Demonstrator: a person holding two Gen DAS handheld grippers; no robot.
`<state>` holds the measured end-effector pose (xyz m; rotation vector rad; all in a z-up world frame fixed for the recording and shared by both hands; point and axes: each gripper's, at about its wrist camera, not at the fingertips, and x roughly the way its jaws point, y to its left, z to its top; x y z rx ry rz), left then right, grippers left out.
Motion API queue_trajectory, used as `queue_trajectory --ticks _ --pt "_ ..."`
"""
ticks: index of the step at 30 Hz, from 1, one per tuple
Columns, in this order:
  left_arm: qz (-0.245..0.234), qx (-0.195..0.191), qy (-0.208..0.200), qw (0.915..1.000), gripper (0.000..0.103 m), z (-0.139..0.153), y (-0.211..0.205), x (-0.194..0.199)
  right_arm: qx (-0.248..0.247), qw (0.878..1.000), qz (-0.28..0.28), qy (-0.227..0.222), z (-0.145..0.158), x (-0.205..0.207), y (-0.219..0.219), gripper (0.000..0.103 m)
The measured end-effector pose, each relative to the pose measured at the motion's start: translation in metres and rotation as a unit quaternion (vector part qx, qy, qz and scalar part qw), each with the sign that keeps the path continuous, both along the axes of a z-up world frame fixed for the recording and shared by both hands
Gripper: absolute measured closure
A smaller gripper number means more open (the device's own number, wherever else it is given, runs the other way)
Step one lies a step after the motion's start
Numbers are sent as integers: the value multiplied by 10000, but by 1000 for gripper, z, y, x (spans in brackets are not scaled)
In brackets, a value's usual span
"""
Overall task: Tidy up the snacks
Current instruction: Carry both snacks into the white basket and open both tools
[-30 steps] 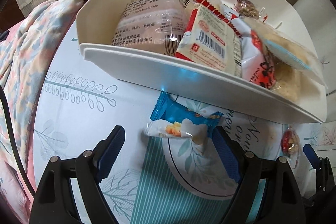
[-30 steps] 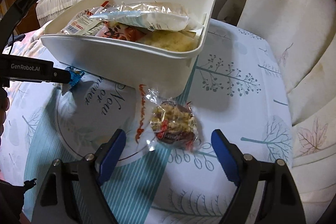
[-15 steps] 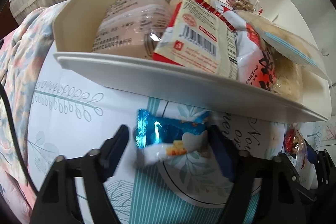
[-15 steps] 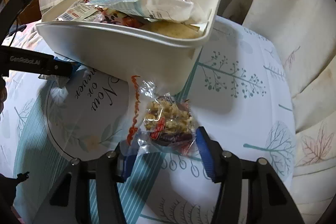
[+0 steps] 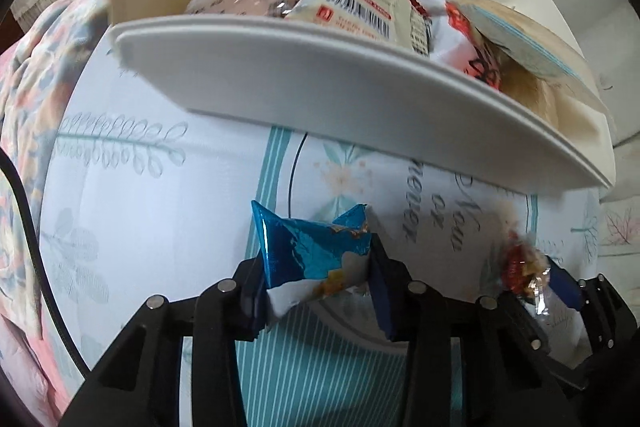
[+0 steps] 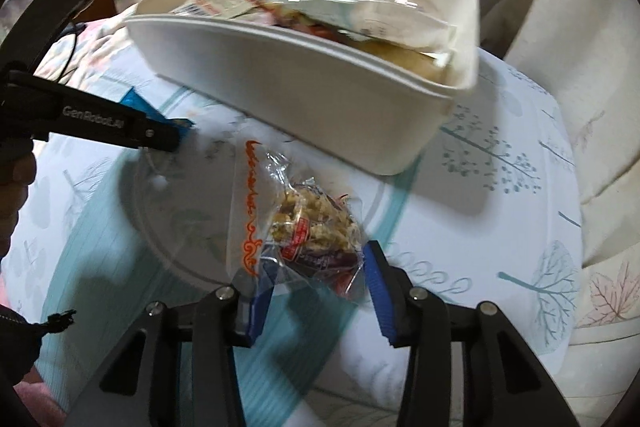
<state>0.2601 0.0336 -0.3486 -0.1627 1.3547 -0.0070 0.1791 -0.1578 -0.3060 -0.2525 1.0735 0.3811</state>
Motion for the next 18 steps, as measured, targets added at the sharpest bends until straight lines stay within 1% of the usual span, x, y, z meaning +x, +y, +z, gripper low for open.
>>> queue_trajectory --ticks 4,7,10,16,18 --pt "-28 -29 9 10000 63 12 3 -19 178 9996 196 31 9 -7 16 59" --pt "-28 -22 -10 10000 63 29 5 -26 353 9987 372 4 23 -11 30 59" --pt "-42 71 -143 9999 63 50 13 -37 476 9976 496 -103 37 -10 41 59" --pt "-50 250 -456 9986 62 91 32 -34 849 9938 577 -430 72 -3 63 59" --pt "-44 303 -549 9980 62 104 45 -30 955 9925 568 -508 81 4 70 59"
